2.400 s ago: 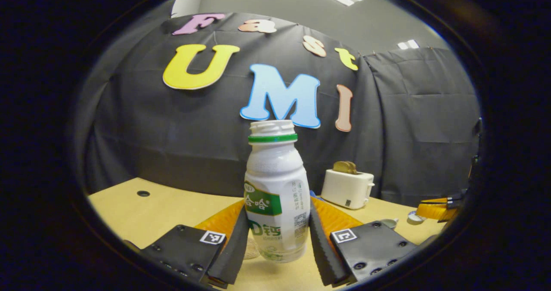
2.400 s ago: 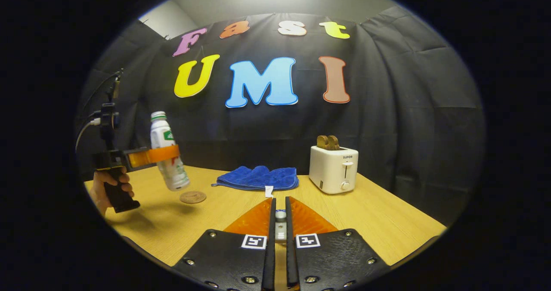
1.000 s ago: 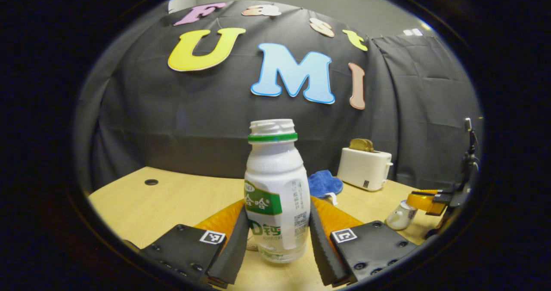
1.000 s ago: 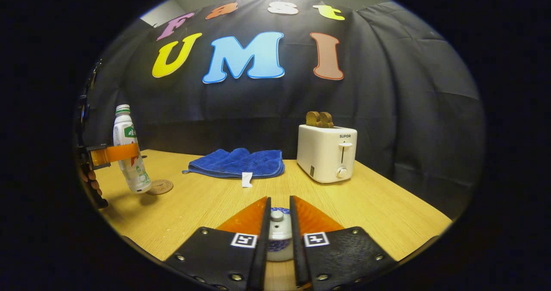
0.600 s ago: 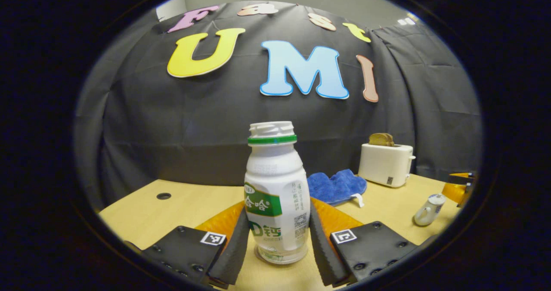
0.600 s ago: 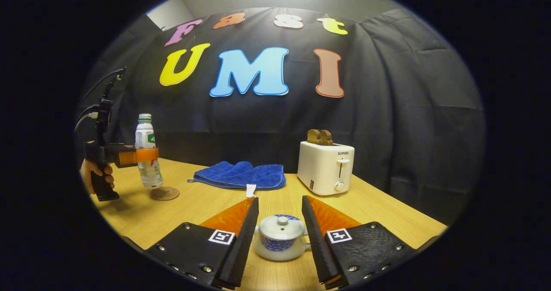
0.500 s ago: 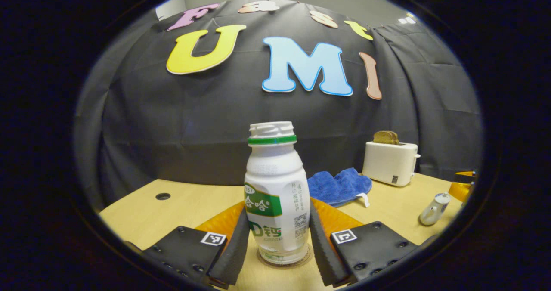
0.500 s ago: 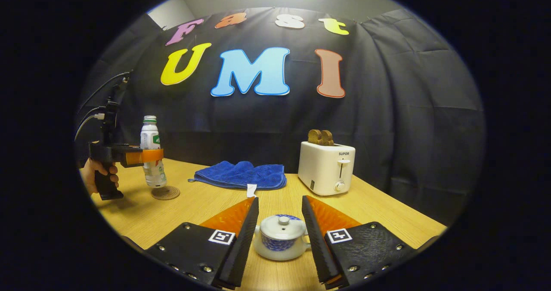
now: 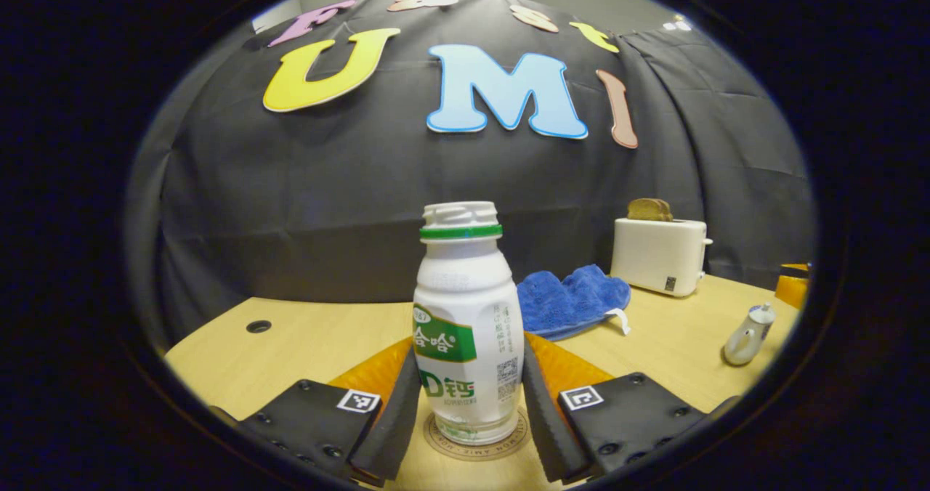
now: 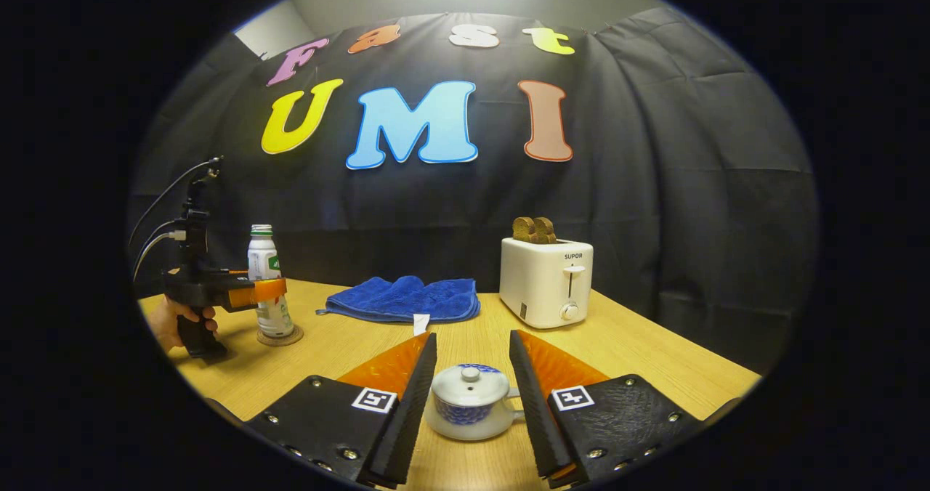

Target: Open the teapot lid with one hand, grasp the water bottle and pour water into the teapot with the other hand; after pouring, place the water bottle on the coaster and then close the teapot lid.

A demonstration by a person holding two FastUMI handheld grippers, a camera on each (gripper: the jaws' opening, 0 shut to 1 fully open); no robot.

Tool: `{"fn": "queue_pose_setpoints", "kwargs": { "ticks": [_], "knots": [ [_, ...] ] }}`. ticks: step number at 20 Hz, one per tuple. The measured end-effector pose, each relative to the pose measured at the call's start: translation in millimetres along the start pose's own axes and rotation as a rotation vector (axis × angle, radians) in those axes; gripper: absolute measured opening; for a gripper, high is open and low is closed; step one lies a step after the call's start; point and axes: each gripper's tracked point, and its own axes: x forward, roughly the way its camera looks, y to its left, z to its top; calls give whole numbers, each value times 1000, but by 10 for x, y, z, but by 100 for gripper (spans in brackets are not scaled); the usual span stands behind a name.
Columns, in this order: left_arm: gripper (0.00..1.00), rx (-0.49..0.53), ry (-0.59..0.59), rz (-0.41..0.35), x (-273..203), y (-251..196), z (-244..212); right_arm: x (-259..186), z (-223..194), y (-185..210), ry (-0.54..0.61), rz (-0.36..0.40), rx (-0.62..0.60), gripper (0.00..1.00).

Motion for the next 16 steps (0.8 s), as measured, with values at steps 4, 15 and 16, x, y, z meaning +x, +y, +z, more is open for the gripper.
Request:
{"fn": "queue_pose_setpoints", "kwargs": {
  "ticks": [4,15,16],
  "knots": [
    [100,-17,22,3,17,13,-143,-14,7,21,-6,2,-10,63],
    [100,-39,-4,25,-271,-96,-39,-91,92,88,-50,0,-45,63],
    [100,-45,0,27,-347,-143,-58,-115,126,102,-65,-5,-52,63]
  ]
}}
